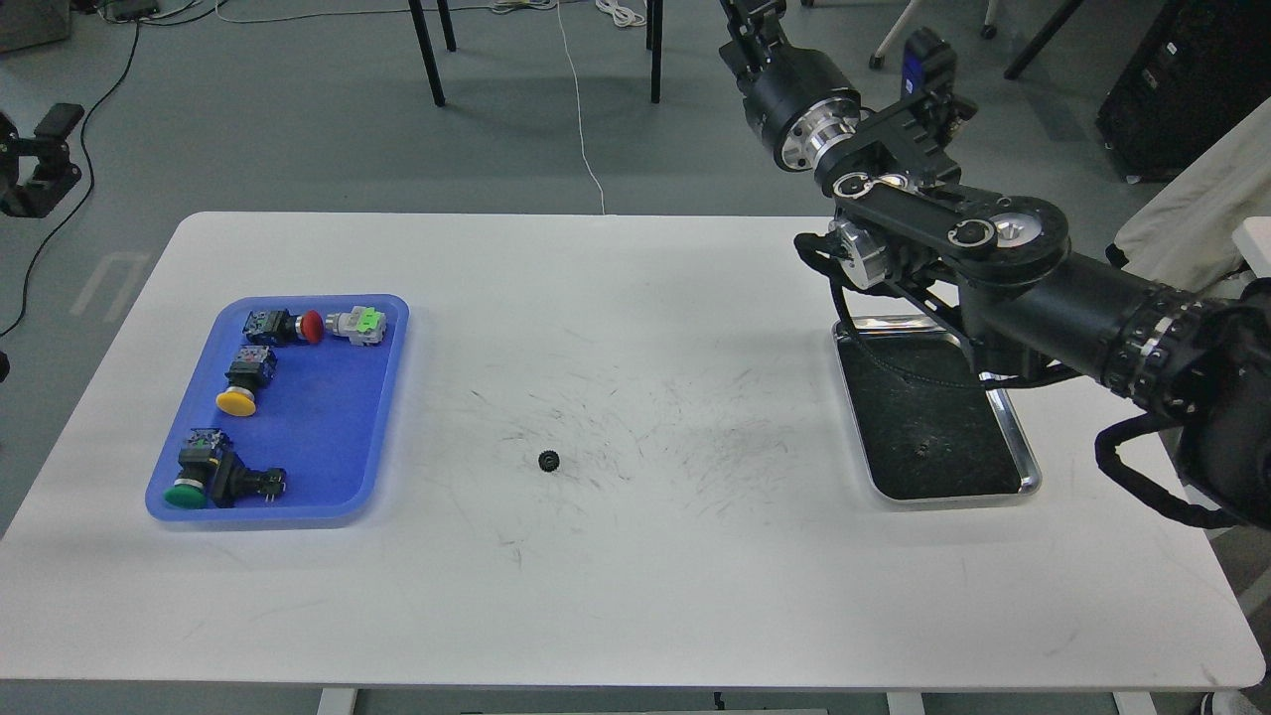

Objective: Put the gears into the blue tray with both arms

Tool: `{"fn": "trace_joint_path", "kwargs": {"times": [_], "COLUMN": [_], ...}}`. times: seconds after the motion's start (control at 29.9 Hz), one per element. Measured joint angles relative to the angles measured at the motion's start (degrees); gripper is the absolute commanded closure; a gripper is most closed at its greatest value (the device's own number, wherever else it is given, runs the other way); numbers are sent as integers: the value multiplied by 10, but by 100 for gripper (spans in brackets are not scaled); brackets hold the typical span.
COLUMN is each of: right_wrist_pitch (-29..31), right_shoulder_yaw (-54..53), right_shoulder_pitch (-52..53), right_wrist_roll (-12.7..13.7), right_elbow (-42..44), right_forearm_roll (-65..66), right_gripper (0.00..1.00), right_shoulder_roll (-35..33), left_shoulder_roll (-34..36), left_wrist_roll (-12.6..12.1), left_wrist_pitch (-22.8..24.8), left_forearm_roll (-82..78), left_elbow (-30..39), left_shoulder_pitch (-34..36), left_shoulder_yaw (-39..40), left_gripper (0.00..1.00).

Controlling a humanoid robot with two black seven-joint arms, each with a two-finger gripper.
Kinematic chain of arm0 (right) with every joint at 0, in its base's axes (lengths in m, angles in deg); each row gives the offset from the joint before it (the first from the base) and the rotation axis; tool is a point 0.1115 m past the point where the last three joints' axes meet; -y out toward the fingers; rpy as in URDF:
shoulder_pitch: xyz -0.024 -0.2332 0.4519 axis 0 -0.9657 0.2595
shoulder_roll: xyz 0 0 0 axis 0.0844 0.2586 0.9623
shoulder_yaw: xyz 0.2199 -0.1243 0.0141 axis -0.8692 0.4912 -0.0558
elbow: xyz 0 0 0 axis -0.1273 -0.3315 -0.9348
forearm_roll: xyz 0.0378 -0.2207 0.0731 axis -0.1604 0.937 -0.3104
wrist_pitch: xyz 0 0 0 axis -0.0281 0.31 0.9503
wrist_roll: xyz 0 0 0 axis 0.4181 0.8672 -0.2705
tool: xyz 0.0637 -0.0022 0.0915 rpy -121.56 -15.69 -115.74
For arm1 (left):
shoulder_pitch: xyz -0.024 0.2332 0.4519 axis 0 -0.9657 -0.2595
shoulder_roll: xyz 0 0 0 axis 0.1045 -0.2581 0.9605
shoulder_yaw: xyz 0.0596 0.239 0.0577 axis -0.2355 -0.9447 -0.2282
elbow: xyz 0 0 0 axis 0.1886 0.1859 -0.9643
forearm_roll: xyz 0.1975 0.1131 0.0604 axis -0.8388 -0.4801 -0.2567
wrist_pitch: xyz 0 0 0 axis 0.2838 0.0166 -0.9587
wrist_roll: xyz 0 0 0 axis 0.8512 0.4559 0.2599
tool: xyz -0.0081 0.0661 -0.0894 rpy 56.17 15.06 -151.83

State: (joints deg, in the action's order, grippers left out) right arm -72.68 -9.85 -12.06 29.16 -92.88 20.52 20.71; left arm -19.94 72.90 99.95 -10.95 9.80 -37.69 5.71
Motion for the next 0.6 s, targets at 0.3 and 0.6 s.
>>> {"fn": "trace_joint_path", "kwargs": {"times": [0.3, 0.6], "right_wrist_pitch": [42, 90], "right_shoulder_yaw": [-10, -118], "right_shoulder_pitch": [-42, -132], "right_wrist_roll": [52, 77], "right_elbow": [-26, -67], "right_forearm_roll": [-105, -109], "right_gripper": [4, 4], "right_shoulder_roll": [-113, -177], "left_shoulder_roll": [-44, -30], "left_wrist_roll": [-3, -32], "left_wrist_pitch": [-32, -22], "left_forearm_roll": [-1, -23], "left_elbow": [6, 76], "left_shoulder_pitch": [-41, -49], "left_shoulder_yaw": [-6, -58], "left_gripper": [2, 2]}}
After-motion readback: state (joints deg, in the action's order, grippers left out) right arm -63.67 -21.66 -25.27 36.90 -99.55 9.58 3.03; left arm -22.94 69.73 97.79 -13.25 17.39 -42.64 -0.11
